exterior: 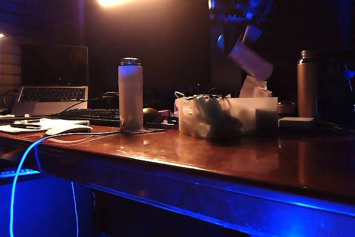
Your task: Pick up the liquid glue and place it into the translucent box.
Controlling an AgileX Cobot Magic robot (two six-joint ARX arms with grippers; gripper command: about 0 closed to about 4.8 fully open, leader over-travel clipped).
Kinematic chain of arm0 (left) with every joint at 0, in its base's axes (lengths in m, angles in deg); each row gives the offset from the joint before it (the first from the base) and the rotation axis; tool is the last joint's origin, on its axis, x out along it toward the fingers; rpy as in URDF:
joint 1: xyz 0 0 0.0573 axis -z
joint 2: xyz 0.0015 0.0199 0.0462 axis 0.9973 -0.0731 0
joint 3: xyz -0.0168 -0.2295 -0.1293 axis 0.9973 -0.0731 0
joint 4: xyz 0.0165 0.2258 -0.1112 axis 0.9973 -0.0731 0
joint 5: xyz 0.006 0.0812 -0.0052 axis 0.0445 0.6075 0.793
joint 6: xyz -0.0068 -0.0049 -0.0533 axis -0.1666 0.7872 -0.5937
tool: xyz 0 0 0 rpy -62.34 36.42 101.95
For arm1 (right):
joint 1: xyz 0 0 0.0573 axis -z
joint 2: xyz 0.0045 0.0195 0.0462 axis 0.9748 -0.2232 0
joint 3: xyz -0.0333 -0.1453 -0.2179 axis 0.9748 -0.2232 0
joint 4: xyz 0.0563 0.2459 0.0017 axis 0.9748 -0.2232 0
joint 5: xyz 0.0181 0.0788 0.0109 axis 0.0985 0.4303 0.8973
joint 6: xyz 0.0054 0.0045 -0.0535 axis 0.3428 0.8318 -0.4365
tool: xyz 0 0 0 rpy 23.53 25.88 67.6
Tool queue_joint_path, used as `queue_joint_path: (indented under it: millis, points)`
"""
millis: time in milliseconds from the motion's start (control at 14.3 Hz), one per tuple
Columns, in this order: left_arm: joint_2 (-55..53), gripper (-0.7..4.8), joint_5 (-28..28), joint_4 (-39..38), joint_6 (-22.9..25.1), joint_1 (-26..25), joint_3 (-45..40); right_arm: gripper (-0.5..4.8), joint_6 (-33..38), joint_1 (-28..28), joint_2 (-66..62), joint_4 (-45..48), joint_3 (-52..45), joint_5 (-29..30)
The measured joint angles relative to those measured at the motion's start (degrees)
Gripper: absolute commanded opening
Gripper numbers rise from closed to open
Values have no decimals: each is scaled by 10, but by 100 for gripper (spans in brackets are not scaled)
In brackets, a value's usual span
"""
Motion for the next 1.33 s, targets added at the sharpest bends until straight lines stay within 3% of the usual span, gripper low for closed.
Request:
queue_joint_path:
  millis: [210,630,1329]
  points:
    - [0,-5,0,-7,0,0,0,202,0,0,-16,56,-1,-54]
    - [0,-5,0,-11,0,0,0,203,0,1,-31,263,0,-61]
    - [0,-5,0,-11,0,0,0,217,26,2,-142,305,-1,-38]
